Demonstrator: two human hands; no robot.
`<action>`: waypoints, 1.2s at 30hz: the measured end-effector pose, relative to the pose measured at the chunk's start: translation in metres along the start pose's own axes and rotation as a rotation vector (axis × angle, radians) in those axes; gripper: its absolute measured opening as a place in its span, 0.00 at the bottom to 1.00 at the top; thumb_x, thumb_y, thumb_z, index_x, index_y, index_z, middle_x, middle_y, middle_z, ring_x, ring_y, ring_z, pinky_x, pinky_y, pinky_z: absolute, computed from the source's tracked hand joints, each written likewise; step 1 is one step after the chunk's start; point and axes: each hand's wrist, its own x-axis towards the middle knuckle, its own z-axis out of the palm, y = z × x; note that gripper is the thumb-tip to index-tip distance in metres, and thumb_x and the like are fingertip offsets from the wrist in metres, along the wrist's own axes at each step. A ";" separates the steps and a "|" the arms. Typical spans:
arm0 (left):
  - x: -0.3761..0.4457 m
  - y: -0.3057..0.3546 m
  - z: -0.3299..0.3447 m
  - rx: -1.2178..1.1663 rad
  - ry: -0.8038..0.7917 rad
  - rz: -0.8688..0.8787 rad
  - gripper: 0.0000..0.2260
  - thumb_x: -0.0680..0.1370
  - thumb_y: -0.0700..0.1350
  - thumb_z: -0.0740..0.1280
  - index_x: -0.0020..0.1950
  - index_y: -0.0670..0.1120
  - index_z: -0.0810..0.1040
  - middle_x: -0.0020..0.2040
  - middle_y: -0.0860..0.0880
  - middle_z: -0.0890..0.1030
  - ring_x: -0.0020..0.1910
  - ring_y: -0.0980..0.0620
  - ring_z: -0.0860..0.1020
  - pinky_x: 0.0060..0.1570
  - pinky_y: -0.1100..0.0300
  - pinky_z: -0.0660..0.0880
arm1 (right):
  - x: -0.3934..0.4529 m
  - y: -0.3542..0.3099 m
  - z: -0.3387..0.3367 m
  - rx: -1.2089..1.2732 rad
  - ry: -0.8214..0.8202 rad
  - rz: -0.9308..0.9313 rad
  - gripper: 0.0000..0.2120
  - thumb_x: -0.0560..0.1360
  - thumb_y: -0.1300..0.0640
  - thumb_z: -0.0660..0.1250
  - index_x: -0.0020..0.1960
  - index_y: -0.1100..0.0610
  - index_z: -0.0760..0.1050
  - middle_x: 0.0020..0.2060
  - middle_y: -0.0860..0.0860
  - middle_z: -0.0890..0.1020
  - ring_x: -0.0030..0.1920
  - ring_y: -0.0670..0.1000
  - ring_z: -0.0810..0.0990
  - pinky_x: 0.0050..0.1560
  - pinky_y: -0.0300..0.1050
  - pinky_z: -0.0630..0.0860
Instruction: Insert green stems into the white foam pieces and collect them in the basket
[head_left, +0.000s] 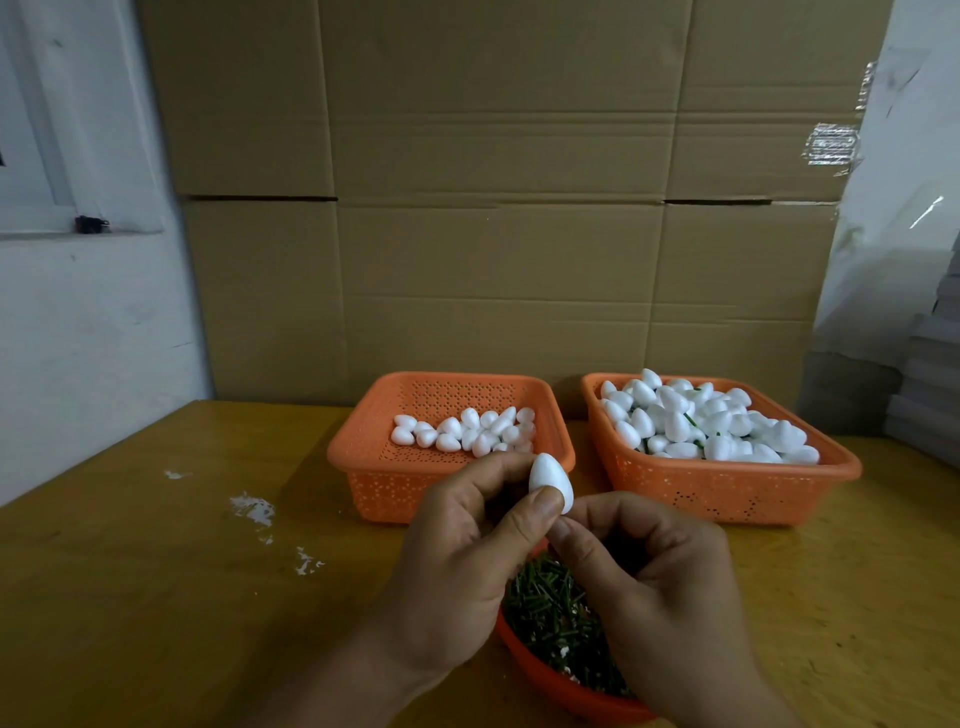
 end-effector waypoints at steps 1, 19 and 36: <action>0.000 -0.001 0.000 -0.004 0.011 -0.009 0.08 0.79 0.46 0.70 0.55 0.44 0.82 0.34 0.58 0.80 0.35 0.62 0.77 0.37 0.70 0.73 | 0.000 0.000 0.000 -0.018 -0.003 -0.004 0.04 0.72 0.56 0.71 0.42 0.47 0.84 0.31 0.44 0.85 0.30 0.40 0.82 0.32 0.27 0.72; -0.004 -0.011 -0.006 0.105 0.016 -0.117 0.19 0.72 0.57 0.73 0.62 0.56 0.78 0.32 0.53 0.74 0.30 0.60 0.73 0.33 0.68 0.71 | 0.016 0.015 -0.018 -0.100 0.132 0.136 0.01 0.68 0.51 0.75 0.39 0.47 0.84 0.31 0.51 0.85 0.30 0.43 0.80 0.31 0.34 0.74; -0.008 -0.024 -0.007 0.428 -0.001 -0.063 0.09 0.74 0.59 0.69 0.54 0.64 0.77 0.32 0.53 0.77 0.32 0.60 0.75 0.36 0.65 0.72 | 0.128 0.088 -0.128 -0.812 0.437 0.463 0.11 0.75 0.54 0.69 0.41 0.62 0.82 0.31 0.57 0.82 0.35 0.60 0.82 0.42 0.60 0.81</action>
